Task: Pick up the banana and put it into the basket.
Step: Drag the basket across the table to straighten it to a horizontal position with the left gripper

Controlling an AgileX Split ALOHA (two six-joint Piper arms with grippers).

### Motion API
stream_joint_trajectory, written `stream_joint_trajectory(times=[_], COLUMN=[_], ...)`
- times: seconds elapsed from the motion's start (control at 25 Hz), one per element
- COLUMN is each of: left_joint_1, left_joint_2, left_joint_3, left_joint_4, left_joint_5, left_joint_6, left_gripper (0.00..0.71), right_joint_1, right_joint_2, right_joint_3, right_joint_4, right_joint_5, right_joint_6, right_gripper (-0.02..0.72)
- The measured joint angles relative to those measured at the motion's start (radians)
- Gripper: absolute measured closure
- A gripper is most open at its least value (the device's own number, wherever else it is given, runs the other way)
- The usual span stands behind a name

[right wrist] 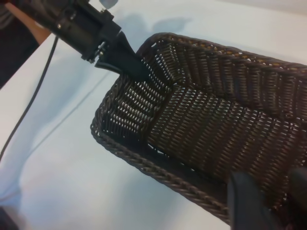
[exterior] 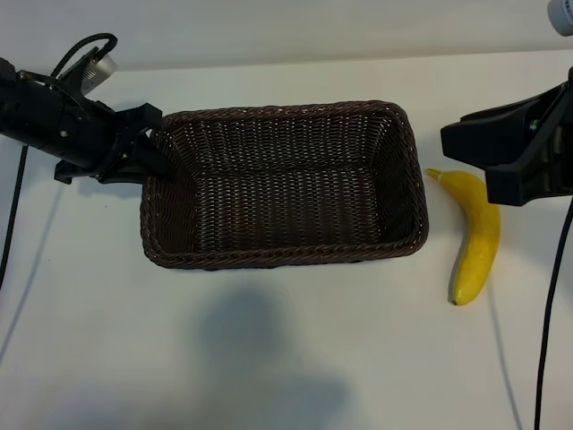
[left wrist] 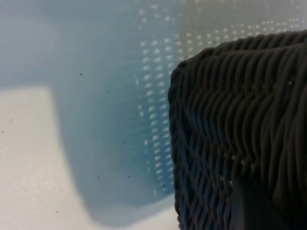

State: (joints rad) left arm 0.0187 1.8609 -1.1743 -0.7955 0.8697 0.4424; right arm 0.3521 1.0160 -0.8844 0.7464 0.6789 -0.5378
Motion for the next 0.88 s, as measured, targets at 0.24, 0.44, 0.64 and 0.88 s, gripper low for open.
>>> stream_joint_trajectory(times=[0.24, 0.44, 0.64, 0.88], left_joint_1=[0.0, 0.0, -0.008, -0.009], left_joint_2=[0.0, 0.012, 0.04, 0.04], left_joint_3=[0.0, 0.0, 0.0, 0.0], left_joint_4=[-0.001, -0.002, -0.006, -0.006], left_joint_5=[0.0, 0.0, -0.004, -0.004], left_joint_6=[0.0, 0.0, 0.0, 0.0], left_gripper=[0.536, 0.536, 0.536, 0.536], right_joint_1=[0.0, 0.0, 0.0, 0.0], right_joint_2=[0.0, 0.0, 0.0, 0.0], right_joint_3=[0.0, 0.0, 0.0, 0.0], right_joint_4=[0.003, 0.004, 0.007, 0.007], right_joint_5=[0.0, 0.0, 0.0, 0.0], right_joint_6=[0.0, 0.0, 0.0, 0.0], right_gripper=[0.456, 0.456, 0.456, 0.456])
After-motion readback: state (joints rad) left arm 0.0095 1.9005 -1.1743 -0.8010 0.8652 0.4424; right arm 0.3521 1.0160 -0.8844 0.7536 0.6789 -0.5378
